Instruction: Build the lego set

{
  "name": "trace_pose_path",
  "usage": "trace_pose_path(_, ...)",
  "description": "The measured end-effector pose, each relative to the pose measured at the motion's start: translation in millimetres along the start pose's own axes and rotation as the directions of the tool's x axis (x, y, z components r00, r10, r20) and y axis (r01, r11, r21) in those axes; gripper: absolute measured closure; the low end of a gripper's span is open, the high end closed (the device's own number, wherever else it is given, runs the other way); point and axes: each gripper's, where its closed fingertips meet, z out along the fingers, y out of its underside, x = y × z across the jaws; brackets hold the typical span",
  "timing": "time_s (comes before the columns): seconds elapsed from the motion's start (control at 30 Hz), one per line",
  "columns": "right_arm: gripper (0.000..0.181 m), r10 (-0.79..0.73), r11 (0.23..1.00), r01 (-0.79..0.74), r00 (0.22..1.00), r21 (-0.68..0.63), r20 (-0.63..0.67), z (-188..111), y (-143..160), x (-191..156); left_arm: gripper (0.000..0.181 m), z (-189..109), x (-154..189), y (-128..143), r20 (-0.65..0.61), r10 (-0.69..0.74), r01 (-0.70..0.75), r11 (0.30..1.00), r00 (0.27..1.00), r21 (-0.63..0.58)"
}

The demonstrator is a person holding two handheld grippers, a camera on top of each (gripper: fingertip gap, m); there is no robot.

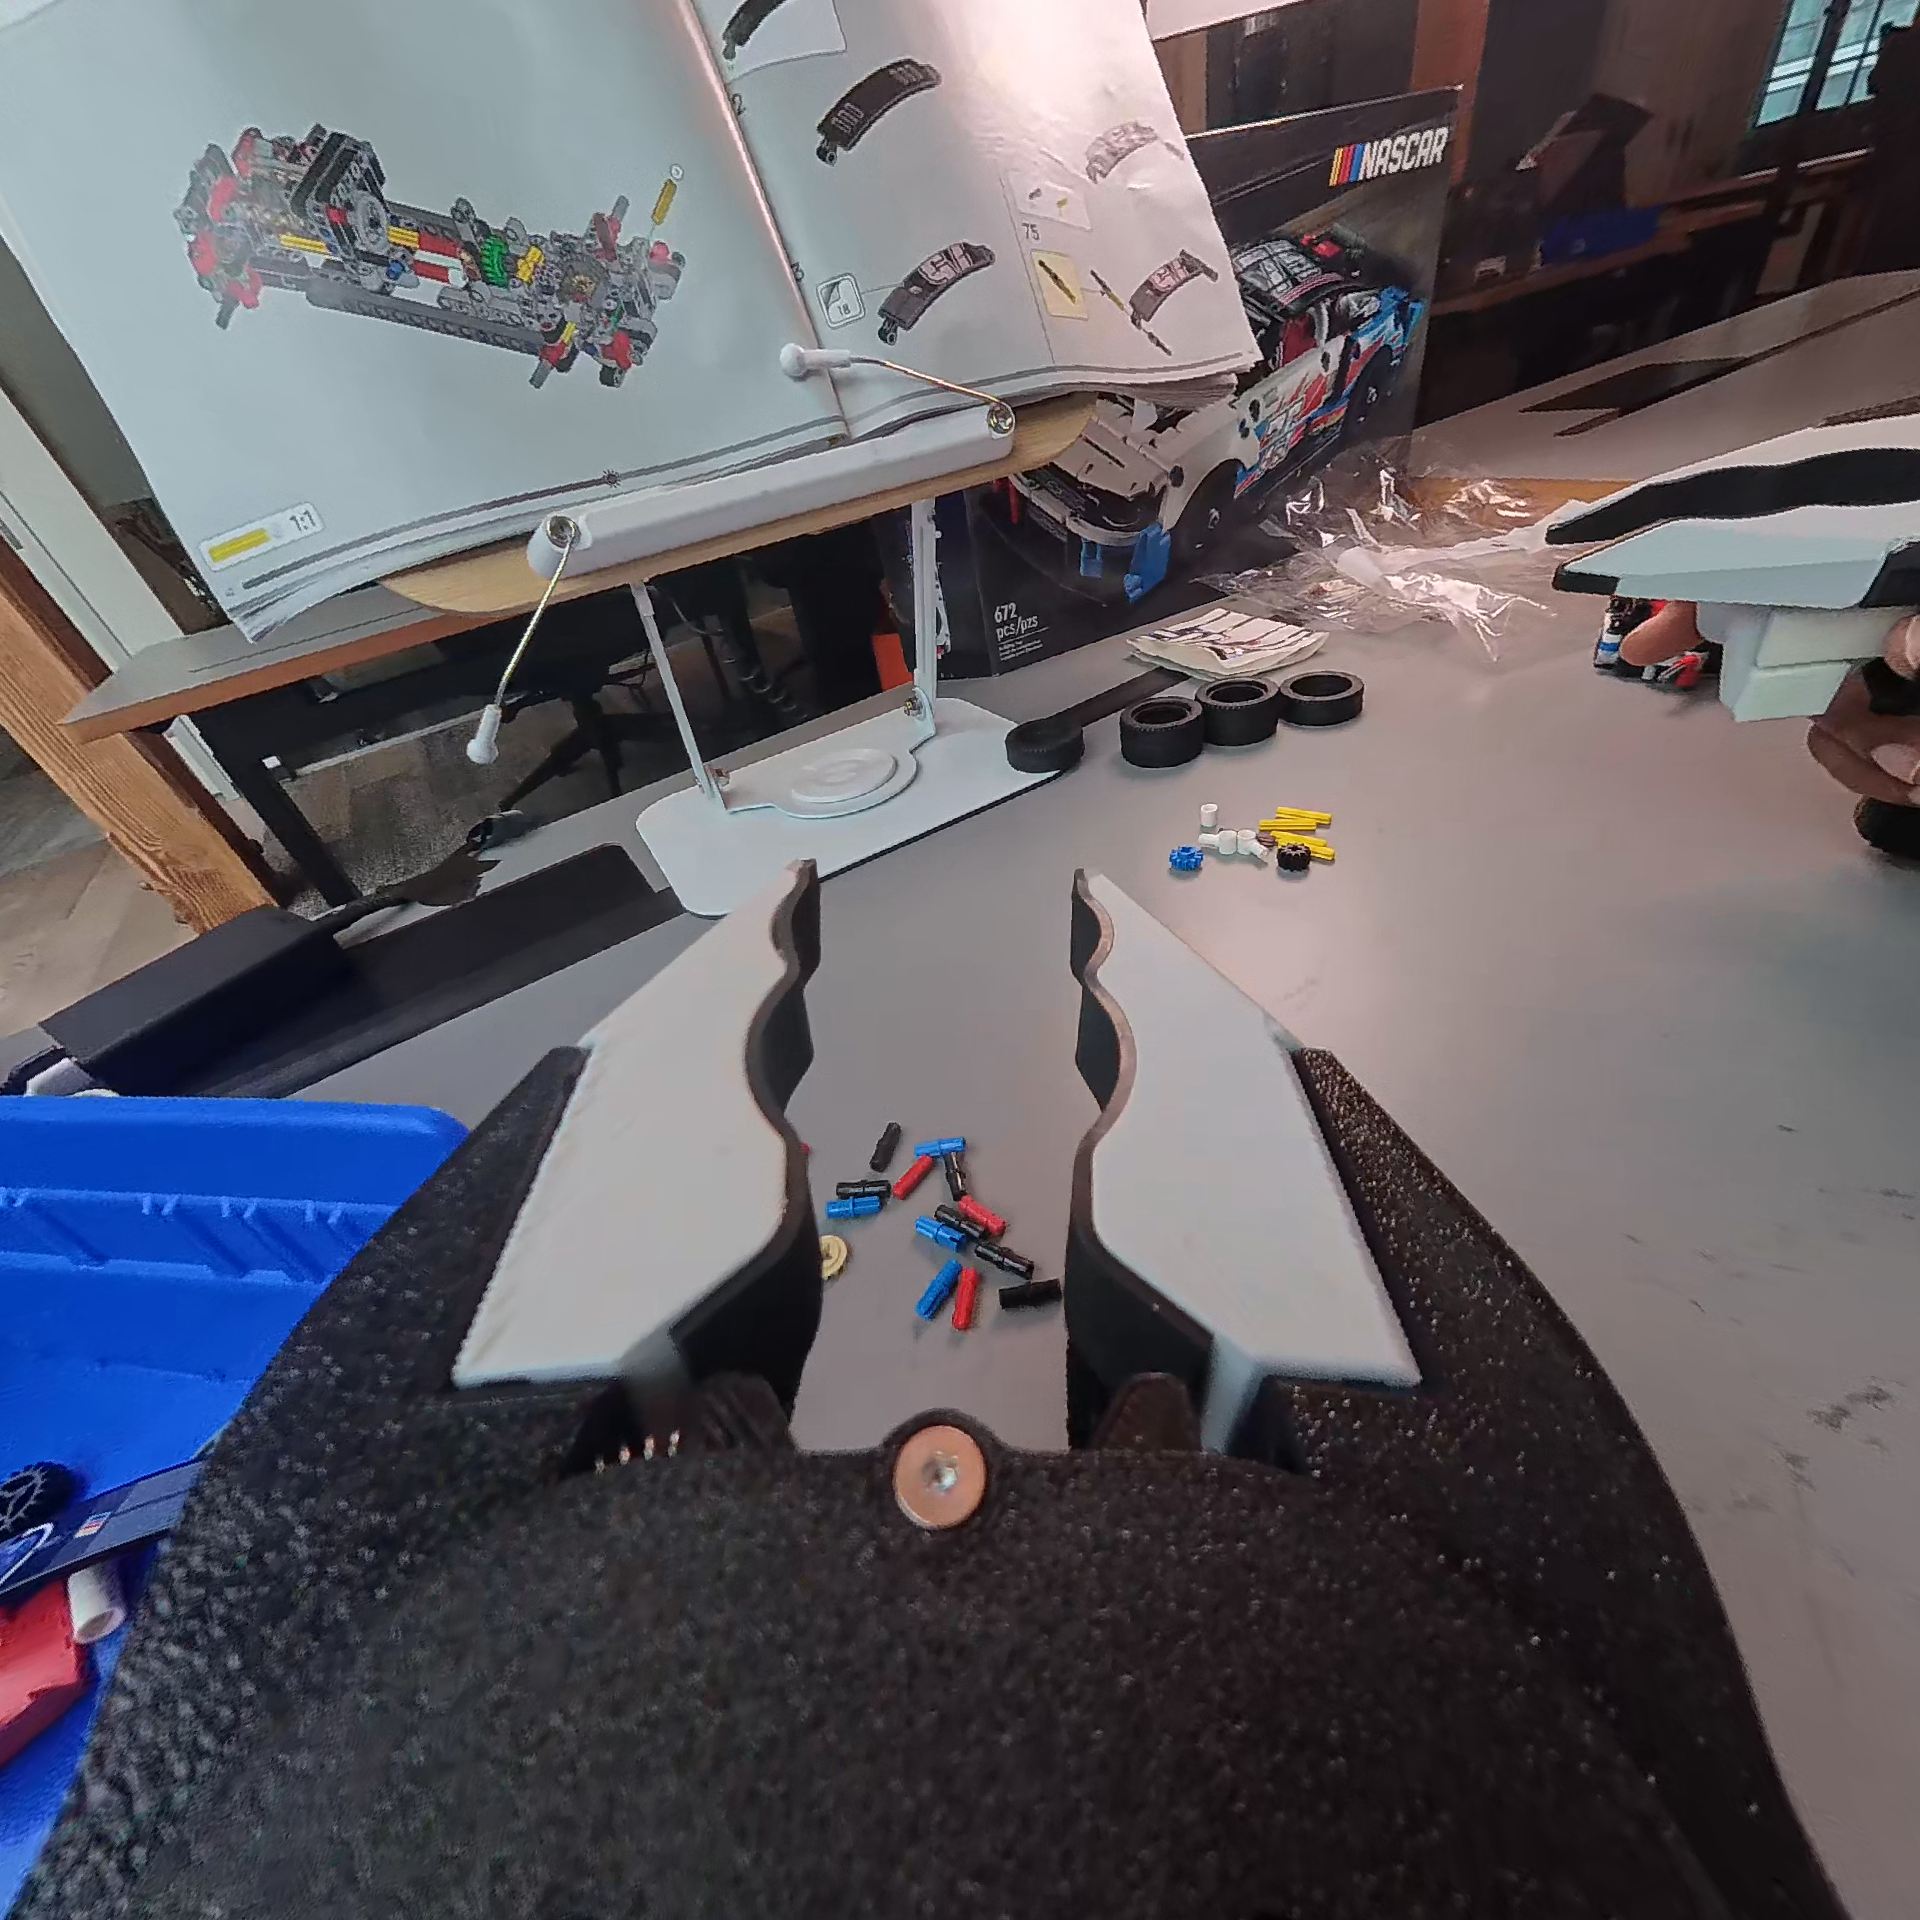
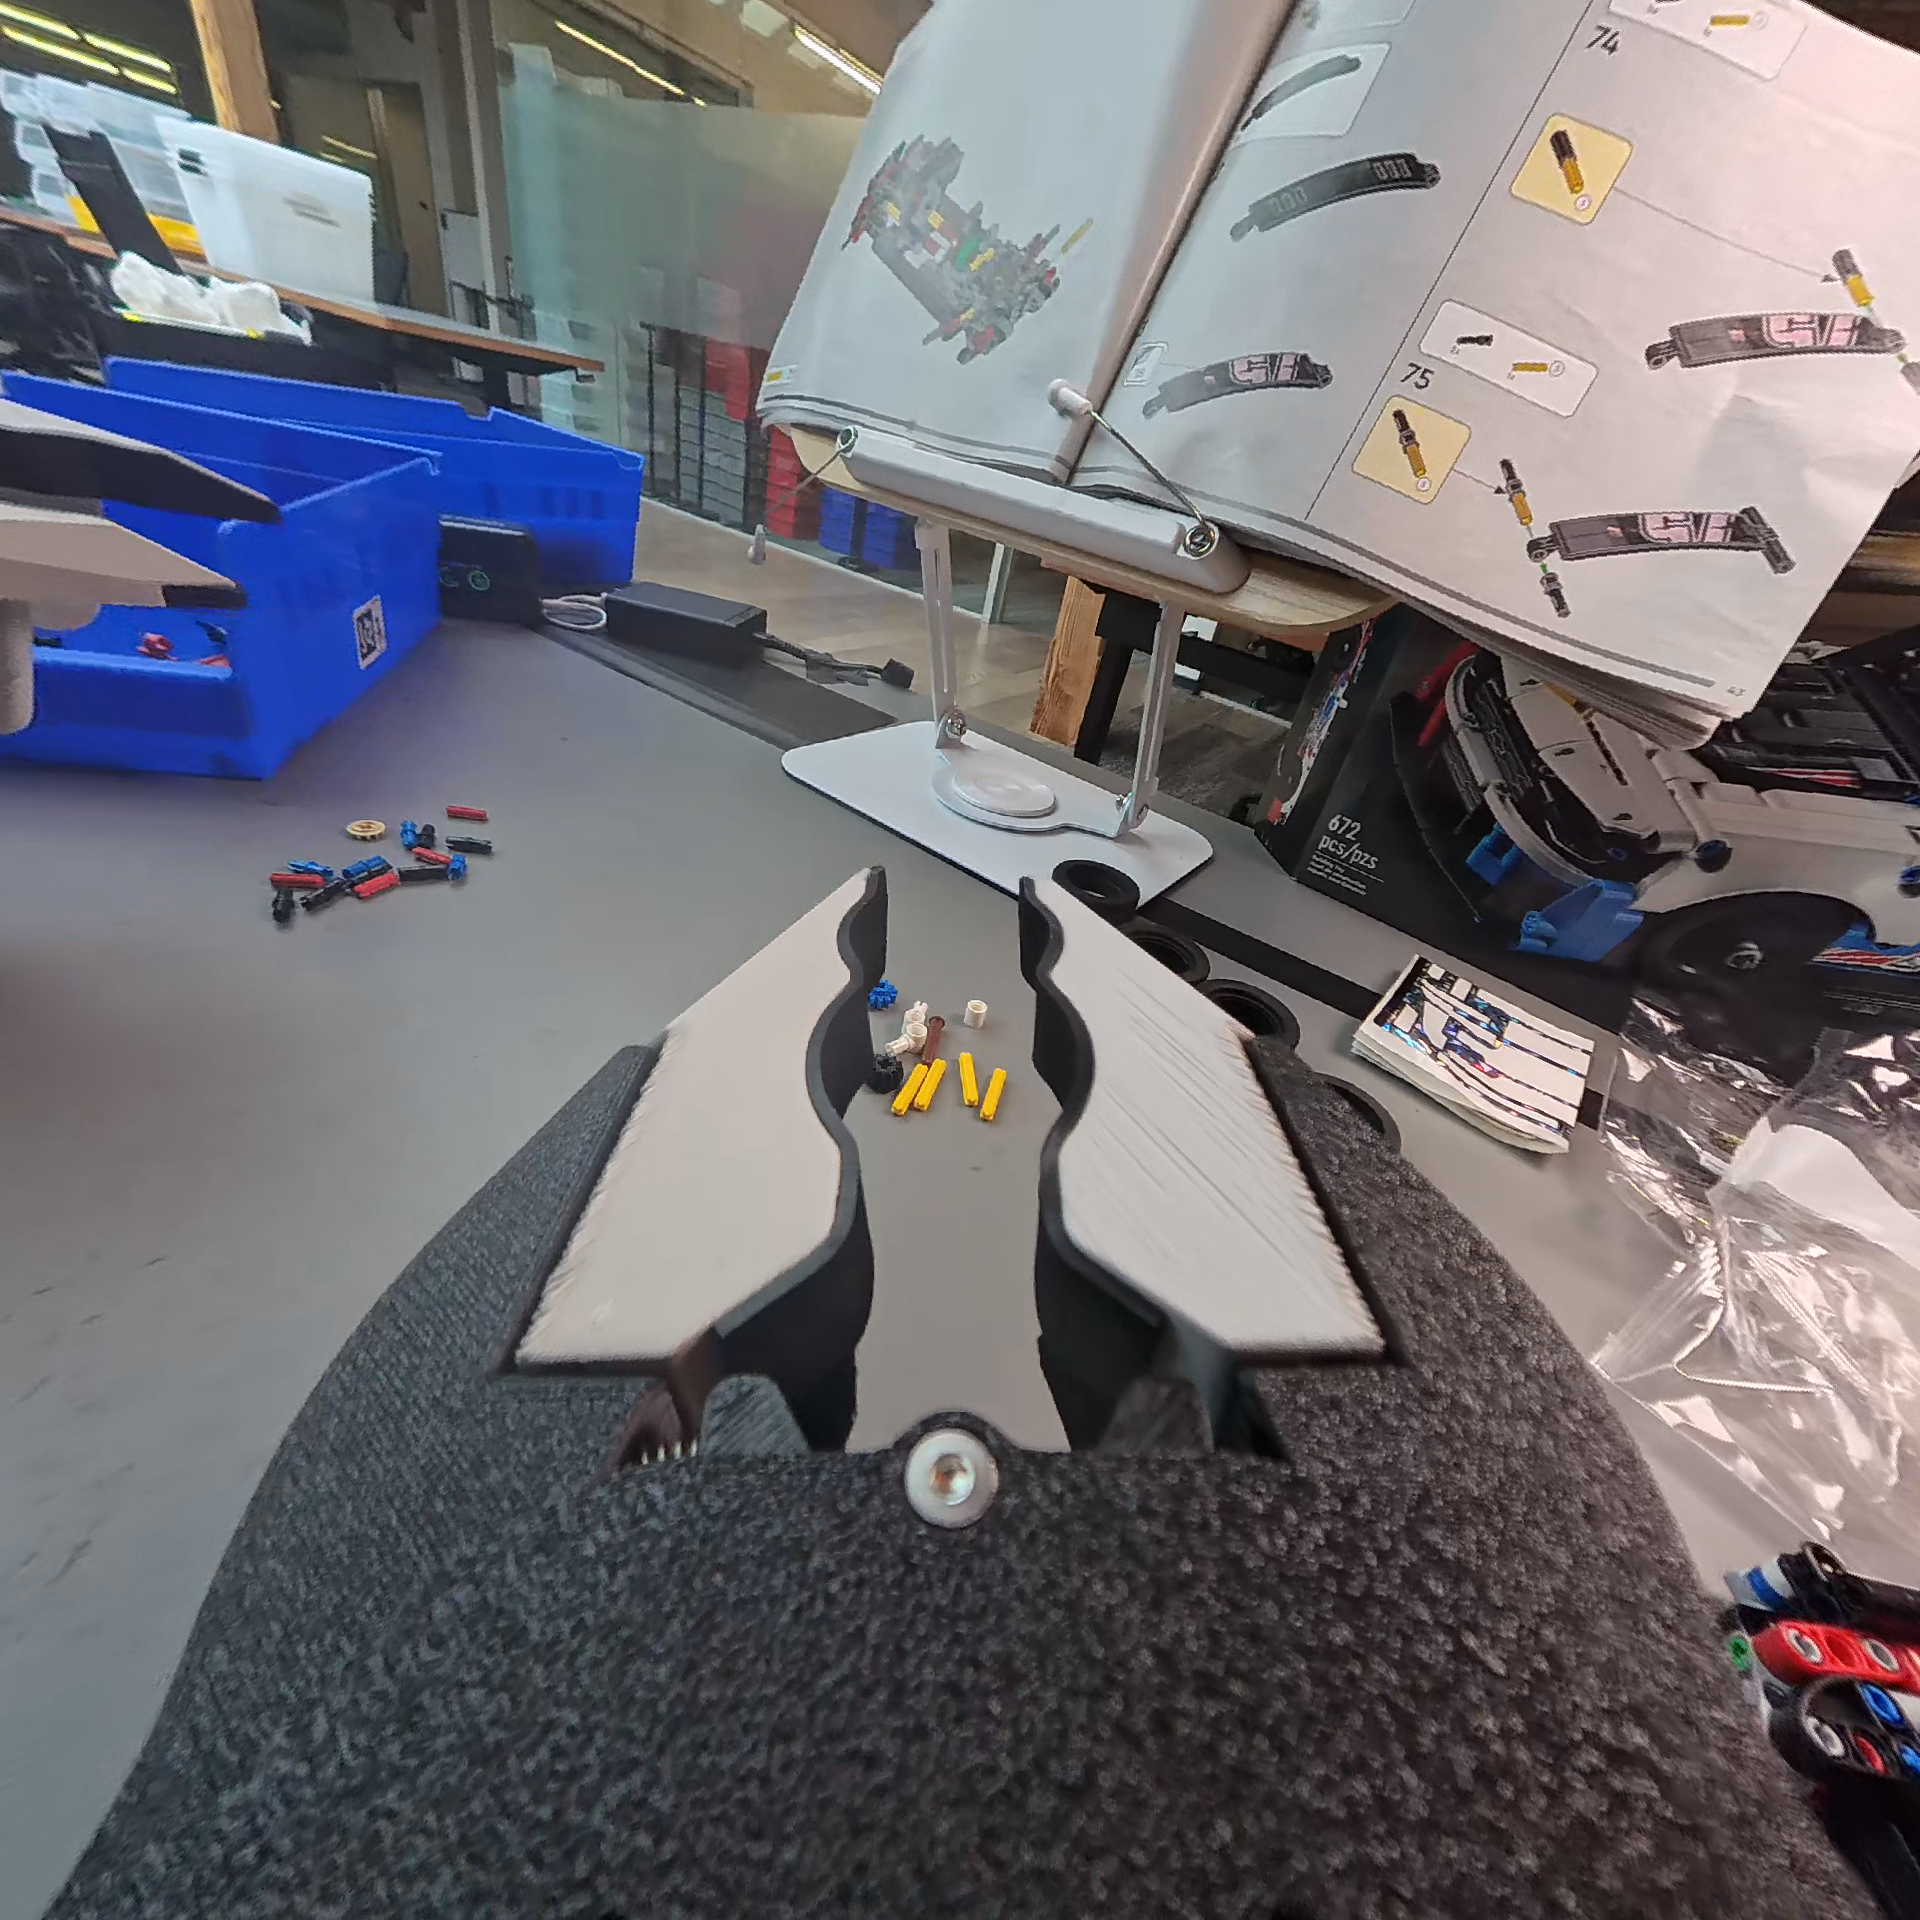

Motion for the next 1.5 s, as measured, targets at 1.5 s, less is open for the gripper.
trace_pose_path(1.5, 0.159, -0.043, 0.999, 0.044, 0.995, -0.007, 0.093, 0, -6, -27, 0.134, -10, -6, -8, -0.026, -0.116, 0.117, 0.993, 0.993, 0.019)
